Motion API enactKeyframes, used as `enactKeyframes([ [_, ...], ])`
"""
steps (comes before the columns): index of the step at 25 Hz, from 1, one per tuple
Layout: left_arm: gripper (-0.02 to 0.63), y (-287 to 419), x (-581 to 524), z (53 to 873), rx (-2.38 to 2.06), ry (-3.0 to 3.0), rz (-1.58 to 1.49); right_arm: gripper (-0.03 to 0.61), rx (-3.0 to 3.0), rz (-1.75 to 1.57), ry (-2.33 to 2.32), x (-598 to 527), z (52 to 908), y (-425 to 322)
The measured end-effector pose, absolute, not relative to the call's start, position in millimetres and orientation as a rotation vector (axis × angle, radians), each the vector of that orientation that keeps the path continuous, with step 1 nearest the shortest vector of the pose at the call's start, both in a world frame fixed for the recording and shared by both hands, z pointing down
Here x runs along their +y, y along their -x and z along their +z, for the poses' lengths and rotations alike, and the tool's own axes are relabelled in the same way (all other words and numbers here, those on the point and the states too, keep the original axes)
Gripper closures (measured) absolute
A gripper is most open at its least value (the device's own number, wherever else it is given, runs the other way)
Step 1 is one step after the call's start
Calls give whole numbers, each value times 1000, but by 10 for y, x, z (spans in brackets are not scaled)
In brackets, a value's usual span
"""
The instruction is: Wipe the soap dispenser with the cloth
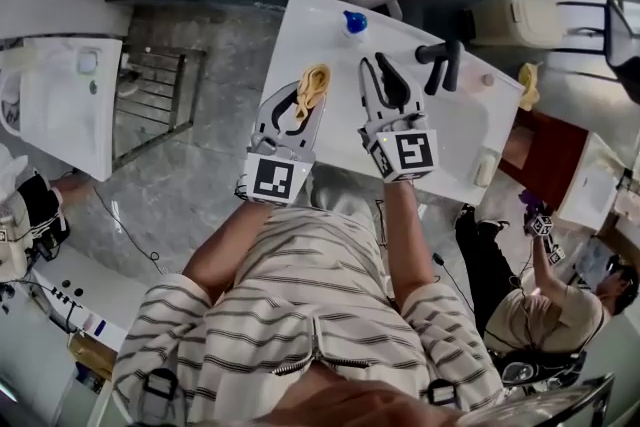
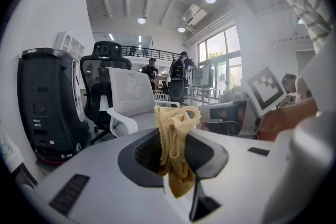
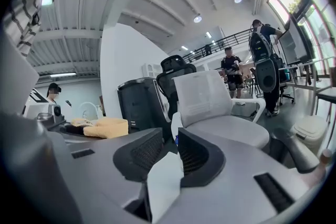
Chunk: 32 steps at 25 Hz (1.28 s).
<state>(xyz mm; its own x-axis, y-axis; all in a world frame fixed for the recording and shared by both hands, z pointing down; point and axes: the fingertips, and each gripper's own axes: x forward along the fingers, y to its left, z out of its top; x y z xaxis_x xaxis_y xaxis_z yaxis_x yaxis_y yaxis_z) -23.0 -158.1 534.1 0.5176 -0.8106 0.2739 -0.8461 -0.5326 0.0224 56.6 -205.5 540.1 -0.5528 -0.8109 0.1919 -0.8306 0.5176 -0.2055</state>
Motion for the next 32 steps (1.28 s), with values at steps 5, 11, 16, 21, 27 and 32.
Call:
enactKeyframes([
  [5,522,205,-1626,5420,-1419,-2605,354,445,-2672,400,-1380,-2210,5611,-543],
  [11,522,234,-1663,5569,-1417,-2547,364,403,-2673,383,-1328,-2416,5848,-513],
  [16,522,218,-1683,5642,-1413,-2533,368,367,-2659,395,-1291,-2531,6048,-470],
  [21,522,203,-1716,5675,-1426,-2521,362,367,-2639,391,-1270,-2594,6248,-426],
  [27,522,246,-1729,5696,-1432,-2501,361,384,-2614,392,-1296,-2693,6344,-403],
  [32,522,302,-1731,5711,-1451,-2487,379,401,-2631,342,-1295,-2762,6360,-377],
])
